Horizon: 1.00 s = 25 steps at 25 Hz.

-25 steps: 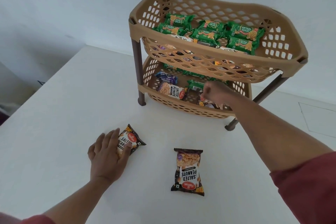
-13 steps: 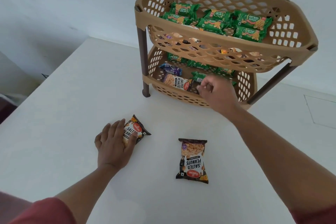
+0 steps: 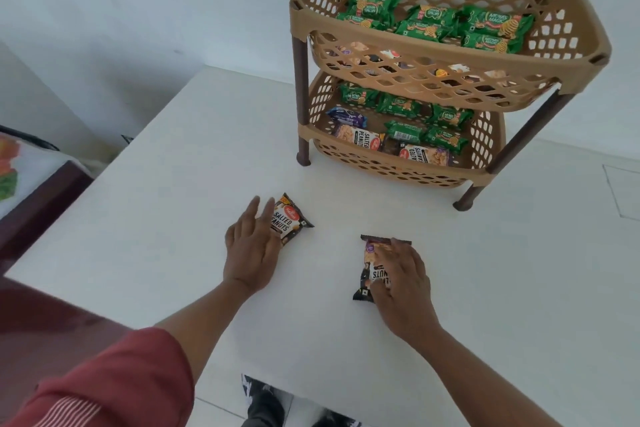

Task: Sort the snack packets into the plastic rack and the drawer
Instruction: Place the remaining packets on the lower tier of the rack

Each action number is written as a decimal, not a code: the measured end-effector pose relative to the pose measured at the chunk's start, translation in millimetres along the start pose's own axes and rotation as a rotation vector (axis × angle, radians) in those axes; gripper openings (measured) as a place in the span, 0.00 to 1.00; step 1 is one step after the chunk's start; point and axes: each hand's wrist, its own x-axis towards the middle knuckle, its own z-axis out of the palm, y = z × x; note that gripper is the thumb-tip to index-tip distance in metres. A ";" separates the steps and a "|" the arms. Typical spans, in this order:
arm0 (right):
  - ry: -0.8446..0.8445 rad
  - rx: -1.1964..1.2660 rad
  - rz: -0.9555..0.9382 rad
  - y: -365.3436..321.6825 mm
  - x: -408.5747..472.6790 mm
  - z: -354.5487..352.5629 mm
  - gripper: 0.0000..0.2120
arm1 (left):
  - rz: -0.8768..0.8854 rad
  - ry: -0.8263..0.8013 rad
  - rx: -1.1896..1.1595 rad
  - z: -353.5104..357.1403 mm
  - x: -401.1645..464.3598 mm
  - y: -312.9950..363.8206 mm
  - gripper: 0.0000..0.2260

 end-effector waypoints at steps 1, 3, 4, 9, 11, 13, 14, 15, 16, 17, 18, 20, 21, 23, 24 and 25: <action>-0.014 -0.001 -0.011 -1.8 -2.7 6.9 0.30 | 0.026 -0.038 0.015 -1.7 -5.9 -1.6 0.29; -0.028 0.012 -0.045 -9.7 -3.3 17.4 0.29 | 0.025 -0.080 0.072 -3.3 -21.5 -7.2 0.28; -0.037 0.018 -0.068 -16.8 -2.6 22.4 0.28 | 0.008 -0.073 0.102 -5.4 -30.6 -12.2 0.27; -0.060 0.070 -0.198 -60.7 0.1 55.9 0.28 | -0.048 0.021 0.160 -33.5 -59.0 -53.2 0.30; -0.057 0.096 -0.207 -80.0 1.4 73.8 0.29 | -0.118 0.044 0.153 -51.3 -61.8 -76.3 0.32; -0.062 0.090 -0.220 -104.8 7.0 94.1 0.28 | -0.178 0.065 0.152 -70.2 -62.1 -102.2 0.34; -0.065 0.079 -0.239 -121.5 12.4 106.5 0.28 | -0.192 0.085 0.159 -80.2 -62.0 -117.5 0.34; -0.068 0.067 -0.265 -137.2 18.3 117.9 0.28 | -0.190 0.106 0.177 -88.6 -61.5 -130.8 0.34; -0.069 0.052 -0.298 -154.3 25.8 129.1 0.27 | -0.179 0.128 0.200 -96.4 -60.0 -144.3 0.33; -0.072 0.033 -0.331 -172.3 34.1 141.1 0.27 | -0.168 0.149 0.222 -104.0 -57.6 -158.9 0.32; -0.080 0.016 -0.356 -189.7 42.7 152.3 0.27 | -0.159 0.168 0.242 -110.5 -54.4 -172.2 0.31; -0.114 0.005 -0.392 -225.0 63.2 174.8 0.26 | -0.150 0.181 0.274 -122.2 -42.6 -199.2 0.29; -0.136 0.003 -0.411 -239.8 73.5 183.4 0.25 | -0.153 0.172 0.289 -126.8 -35.0 -209.3 0.29; -0.166 -0.026 -0.446 -265.7 92.8 198.6 0.23 | -0.187 0.137 0.293 -135.5 -21.0 -226.0 0.30; -0.162 -0.056 -0.452 -276.9 101.8 205.8 0.23 | -0.215 0.127 0.277 -138.9 -16.4 -234.2 0.31; -0.148 -0.091 -0.452 -285.1 109.3 211.7 0.23 | -0.242 0.126 0.253 -140.4 -14.2 -240.9 0.32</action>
